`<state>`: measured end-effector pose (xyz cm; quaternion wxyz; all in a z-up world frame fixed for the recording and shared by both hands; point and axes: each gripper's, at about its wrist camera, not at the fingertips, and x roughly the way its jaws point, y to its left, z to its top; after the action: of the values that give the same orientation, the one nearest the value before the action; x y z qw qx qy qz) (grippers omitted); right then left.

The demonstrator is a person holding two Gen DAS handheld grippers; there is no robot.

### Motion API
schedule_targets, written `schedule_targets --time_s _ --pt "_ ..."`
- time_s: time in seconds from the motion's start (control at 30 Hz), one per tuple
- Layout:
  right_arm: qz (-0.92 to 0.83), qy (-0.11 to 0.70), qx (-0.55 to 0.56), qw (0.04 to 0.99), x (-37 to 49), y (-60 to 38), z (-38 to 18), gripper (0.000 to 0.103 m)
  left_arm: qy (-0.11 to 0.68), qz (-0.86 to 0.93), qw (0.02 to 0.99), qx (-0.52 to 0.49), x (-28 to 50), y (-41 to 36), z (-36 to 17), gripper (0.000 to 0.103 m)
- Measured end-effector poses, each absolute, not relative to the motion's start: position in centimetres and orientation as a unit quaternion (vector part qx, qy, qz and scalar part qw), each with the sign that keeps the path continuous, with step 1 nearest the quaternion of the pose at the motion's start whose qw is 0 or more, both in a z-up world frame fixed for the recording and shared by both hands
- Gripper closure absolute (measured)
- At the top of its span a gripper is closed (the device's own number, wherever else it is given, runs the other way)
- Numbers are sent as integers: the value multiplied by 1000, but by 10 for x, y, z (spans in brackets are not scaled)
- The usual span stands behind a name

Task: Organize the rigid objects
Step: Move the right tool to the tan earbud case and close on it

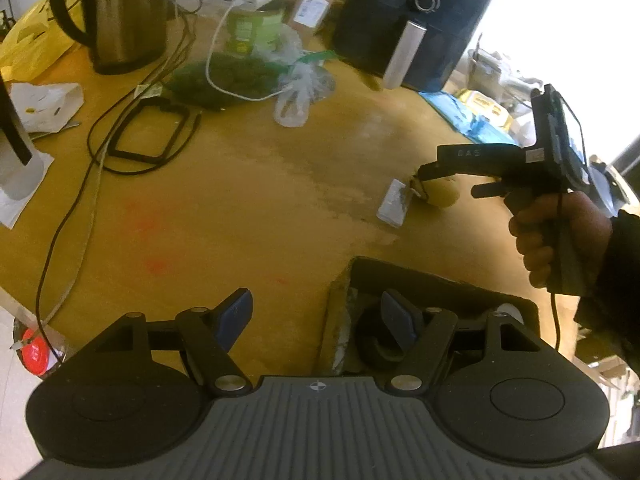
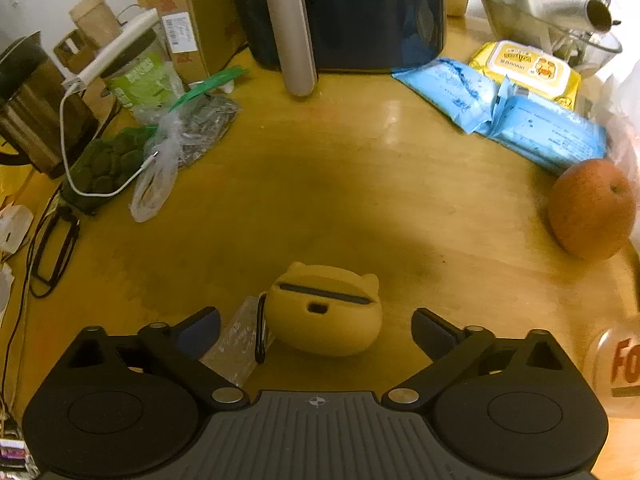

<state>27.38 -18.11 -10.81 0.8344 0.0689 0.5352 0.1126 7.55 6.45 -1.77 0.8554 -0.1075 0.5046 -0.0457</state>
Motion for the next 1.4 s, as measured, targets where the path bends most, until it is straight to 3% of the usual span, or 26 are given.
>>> schedule_targets --time_s 0.23,0.47,1.4 --pt "84 550 82 827 287 -174 -124 11 503 -29 856 -116 75 73 -18 32" --pt "49 560 81 823 290 -166 -134 23 502 -24 856 -117 75 76 -19 32" --pt "102 494 64 861 244 -221 -74 25 491 -85 864 -70 100 43 -14 32"
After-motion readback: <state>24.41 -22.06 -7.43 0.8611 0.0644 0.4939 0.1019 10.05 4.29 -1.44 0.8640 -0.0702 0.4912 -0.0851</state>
